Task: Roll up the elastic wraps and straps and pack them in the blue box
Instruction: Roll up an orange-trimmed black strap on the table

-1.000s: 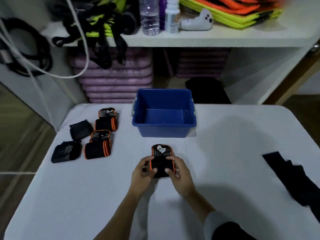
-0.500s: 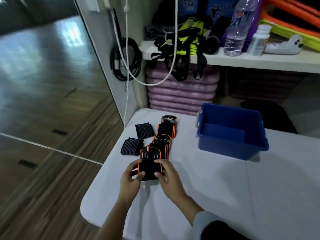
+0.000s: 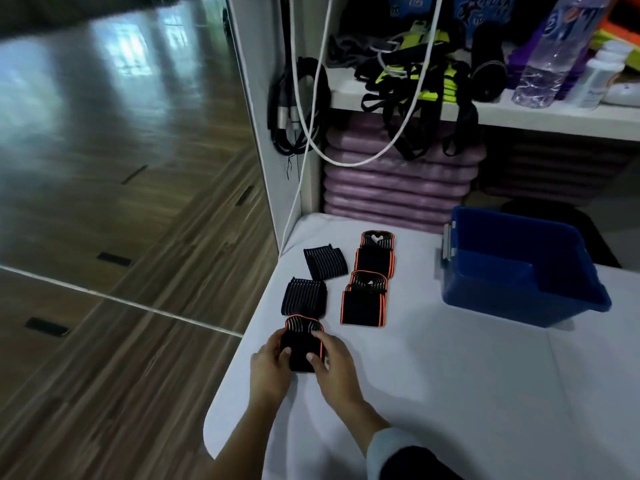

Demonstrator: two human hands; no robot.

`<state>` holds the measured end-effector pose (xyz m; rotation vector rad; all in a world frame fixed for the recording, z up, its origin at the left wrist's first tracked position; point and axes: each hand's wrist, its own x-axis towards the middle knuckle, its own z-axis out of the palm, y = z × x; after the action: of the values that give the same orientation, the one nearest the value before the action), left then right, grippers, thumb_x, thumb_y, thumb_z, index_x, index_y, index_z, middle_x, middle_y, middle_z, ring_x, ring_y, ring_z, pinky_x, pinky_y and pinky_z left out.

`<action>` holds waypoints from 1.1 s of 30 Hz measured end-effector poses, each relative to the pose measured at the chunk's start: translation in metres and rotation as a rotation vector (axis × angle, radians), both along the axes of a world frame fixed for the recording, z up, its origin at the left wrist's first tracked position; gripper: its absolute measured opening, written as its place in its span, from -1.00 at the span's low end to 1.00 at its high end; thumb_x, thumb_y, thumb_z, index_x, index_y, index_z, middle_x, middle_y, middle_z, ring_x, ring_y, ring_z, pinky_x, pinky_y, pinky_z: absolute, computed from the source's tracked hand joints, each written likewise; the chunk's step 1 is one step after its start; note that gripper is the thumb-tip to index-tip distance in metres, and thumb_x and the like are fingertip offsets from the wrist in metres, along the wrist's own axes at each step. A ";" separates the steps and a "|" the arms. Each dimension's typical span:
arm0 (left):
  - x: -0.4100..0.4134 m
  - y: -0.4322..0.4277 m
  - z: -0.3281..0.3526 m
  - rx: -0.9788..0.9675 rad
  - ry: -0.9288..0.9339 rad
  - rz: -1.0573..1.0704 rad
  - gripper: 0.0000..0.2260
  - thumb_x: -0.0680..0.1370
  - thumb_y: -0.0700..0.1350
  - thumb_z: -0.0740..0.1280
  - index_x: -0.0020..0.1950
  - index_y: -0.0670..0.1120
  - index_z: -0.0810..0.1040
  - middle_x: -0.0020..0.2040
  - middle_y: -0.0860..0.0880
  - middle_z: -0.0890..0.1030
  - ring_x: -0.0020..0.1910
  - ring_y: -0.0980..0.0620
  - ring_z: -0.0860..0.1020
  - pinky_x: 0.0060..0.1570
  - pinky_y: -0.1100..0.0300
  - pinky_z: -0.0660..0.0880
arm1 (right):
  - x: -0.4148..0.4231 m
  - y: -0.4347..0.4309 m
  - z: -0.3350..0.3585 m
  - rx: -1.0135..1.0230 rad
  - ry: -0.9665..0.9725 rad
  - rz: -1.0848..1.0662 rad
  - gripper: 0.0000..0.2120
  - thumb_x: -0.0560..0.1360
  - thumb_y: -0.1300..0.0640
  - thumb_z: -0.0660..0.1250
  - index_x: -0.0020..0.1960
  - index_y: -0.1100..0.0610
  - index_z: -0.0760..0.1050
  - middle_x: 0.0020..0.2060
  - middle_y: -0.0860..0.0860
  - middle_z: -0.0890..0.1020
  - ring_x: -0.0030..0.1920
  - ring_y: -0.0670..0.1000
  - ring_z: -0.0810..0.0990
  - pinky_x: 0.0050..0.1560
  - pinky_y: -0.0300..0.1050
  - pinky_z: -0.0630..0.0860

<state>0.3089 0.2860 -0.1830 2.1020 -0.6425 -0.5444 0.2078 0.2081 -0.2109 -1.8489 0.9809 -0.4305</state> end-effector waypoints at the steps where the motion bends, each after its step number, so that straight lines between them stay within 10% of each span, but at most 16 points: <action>1: 0.000 0.001 0.000 -0.004 -0.031 -0.008 -0.70 0.57 -0.22 0.23 0.27 -0.01 0.48 0.04 -0.04 0.61 -0.06 0.05 0.50 -0.10 0.31 0.35 | -0.001 0.000 0.001 -0.006 -0.006 -0.011 -0.61 0.52 0.13 0.30 0.33 -0.05 0.40 0.20 -0.04 0.49 0.23 -0.05 0.44 0.27 -0.11 0.43; 19: -0.008 -0.001 0.013 -0.011 -0.536 -0.159 -0.78 0.46 -0.12 0.31 0.08 -0.03 0.60 0.05 -0.09 0.56 0.00 -0.12 0.47 -0.04 0.02 0.49 | -0.035 -0.010 0.014 -0.071 -0.056 -0.055 -0.59 0.54 0.11 0.29 0.36 -0.12 0.37 0.26 -0.11 0.44 0.29 -0.08 0.42 0.31 -0.02 0.43; 24: -0.045 -0.047 0.030 -0.081 -0.440 -0.352 -0.79 0.46 -0.21 0.28 0.02 -0.03 0.63 -0.01 -0.05 0.57 0.00 -0.06 0.45 0.00 0.12 0.43 | -0.088 -0.028 0.028 -0.161 -0.023 -0.241 -0.66 0.55 0.05 0.25 0.32 -0.04 0.39 0.22 -0.11 0.47 0.23 -0.09 0.47 0.29 -0.06 0.44; 28: -0.098 -0.089 0.033 -0.072 -0.341 -0.565 -0.74 0.46 -0.27 0.26 0.07 -0.06 0.62 0.09 -0.07 0.58 0.08 -0.05 0.46 0.04 0.26 0.34 | -0.155 -0.043 0.036 -0.294 0.117 -0.412 -0.68 0.54 0.00 0.27 0.29 -0.01 0.42 0.23 -0.12 0.50 0.17 -0.15 0.47 0.21 -0.46 0.27; 33: -0.184 -0.133 0.029 -0.031 -0.333 -0.832 -0.75 0.49 -0.11 0.28 0.15 -0.03 0.59 0.19 -0.04 0.58 0.14 -0.04 0.49 0.18 0.24 0.35 | -0.252 -0.059 0.040 -0.247 0.248 -0.642 -0.66 0.57 -0.04 0.19 0.32 -0.04 0.39 0.30 -0.10 0.46 0.28 -0.09 0.41 0.27 -0.31 0.25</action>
<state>0.1247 0.1534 -0.1539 1.8431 -1.7305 -0.6152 -0.0437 0.1493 -0.1706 -1.7976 1.7681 -0.7406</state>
